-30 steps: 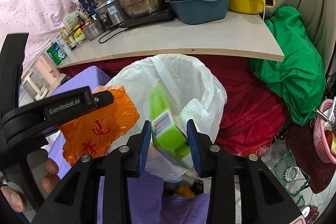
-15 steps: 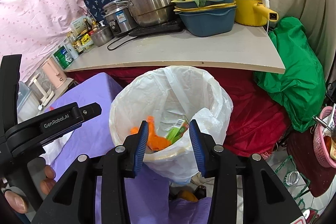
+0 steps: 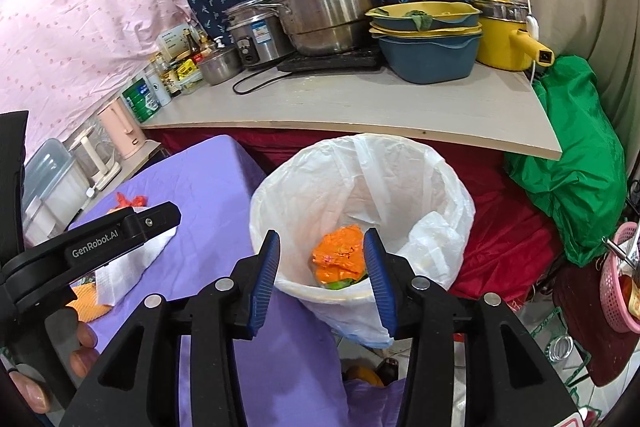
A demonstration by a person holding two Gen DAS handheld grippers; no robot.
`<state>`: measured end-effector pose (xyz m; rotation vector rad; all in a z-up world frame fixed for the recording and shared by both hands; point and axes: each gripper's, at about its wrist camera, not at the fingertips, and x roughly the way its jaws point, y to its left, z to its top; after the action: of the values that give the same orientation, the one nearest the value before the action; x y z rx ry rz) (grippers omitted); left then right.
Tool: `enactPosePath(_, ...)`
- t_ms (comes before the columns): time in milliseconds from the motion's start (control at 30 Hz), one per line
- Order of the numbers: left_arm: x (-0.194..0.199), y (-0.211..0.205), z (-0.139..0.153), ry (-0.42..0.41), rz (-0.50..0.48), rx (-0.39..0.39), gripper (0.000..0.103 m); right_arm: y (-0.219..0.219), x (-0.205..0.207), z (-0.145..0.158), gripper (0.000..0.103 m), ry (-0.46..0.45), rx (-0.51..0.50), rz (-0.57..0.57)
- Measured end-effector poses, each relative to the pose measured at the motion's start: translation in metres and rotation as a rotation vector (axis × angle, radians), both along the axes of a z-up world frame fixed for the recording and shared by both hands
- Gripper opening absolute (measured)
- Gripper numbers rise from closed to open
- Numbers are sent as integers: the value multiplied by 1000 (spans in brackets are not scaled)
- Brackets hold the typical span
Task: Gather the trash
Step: 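Carry bag and box over the bin and open both tools to drop them, then move both tools back toward the remaining trash on the table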
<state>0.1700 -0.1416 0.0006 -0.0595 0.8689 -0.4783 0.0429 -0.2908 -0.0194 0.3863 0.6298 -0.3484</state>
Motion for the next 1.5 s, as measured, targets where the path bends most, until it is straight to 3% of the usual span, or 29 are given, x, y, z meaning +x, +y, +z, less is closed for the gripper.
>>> enactPosePath(67, -1, 11, 1, -8, 18, -2, 70, 9, 3, 2, 44, -2, -5, 16)
enactPosePath(400, -3, 68, 0, -6, 99, -16, 71, 58, 16, 10, 46, 3, -37, 92)
enactPosePath(600, -3, 110, -6, -3, 174, -8, 71, 87, 24, 10, 51, 7, -47, 136)
enactPosePath(667, -2, 127, -8, 1, 209, -8, 79, 97, 28, 10, 53, 8, -52, 153)
enactPosePath(800, 0, 165, -13, 1, 285, -8, 83, 117, 37, 9, 56, 11, -52, 187)
enactPosePath(1100, 10, 239, -28, 34, 429, -5, 88, 173, 68, -4, 58, 37, -36, 296)
enactPosePath(1500, 31, 293, -53, 101, 503, -21, 89, 240, 118, -34, 58, 85, -26, 419)
